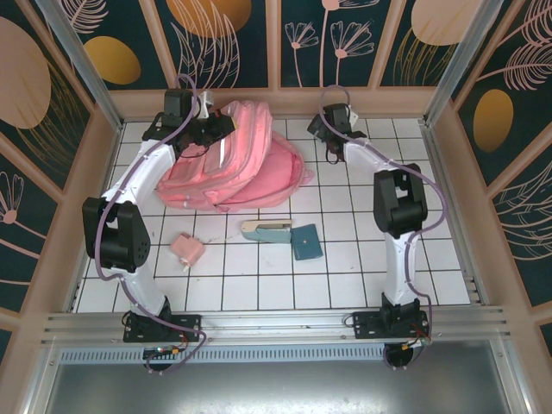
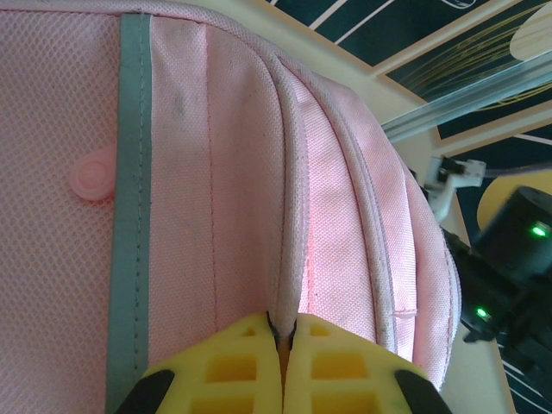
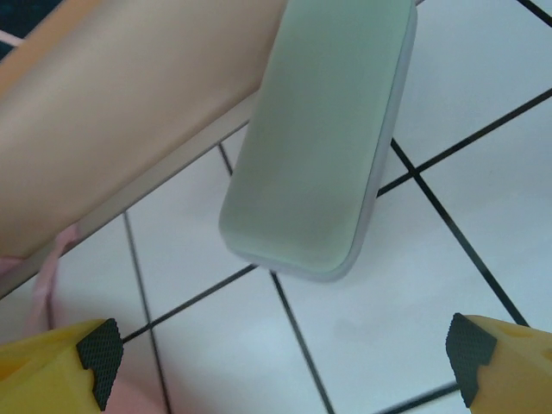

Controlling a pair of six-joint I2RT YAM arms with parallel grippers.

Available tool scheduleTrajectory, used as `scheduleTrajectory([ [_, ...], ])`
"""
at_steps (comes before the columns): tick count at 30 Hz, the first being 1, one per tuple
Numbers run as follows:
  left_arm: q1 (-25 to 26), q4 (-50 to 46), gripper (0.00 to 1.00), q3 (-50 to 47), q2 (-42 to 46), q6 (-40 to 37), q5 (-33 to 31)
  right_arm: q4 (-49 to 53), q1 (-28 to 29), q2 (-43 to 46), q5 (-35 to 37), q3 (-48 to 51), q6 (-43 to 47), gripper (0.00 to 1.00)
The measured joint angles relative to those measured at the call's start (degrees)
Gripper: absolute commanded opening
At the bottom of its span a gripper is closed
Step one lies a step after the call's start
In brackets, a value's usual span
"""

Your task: Pack the student bag

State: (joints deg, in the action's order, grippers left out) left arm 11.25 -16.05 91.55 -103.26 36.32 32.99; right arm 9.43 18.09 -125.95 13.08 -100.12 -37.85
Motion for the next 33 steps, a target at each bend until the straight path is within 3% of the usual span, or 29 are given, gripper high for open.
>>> scheduleTrajectory([
  [6, 0.0, 0.0, 0.0, -0.04, 0.09, 0.04, 0.02, 5.73, -0.37, -11.39, 2.58, -15.74, -0.9, 0.99],
  [17, 0.0, 0.13, 0.0, -0.5, 0.13, 0.04, 0.2, 10.27, -1.86, -22.12, 4.02, -30.49, -6.14, 0.99],
  [25, 0.0, 0.37, 0.0, -0.55, 0.13, 0.02, 0.2, 13.09, -2.05, -27.04, 3.48, -35.34, -5.97, 0.99],
  [33, 0.0, 0.83, 0.0, -1.27, 0.13, 0.04, 0.68, 14.1, -2.27, -25.4, 4.09, -32.0, -2.43, 0.79],
])
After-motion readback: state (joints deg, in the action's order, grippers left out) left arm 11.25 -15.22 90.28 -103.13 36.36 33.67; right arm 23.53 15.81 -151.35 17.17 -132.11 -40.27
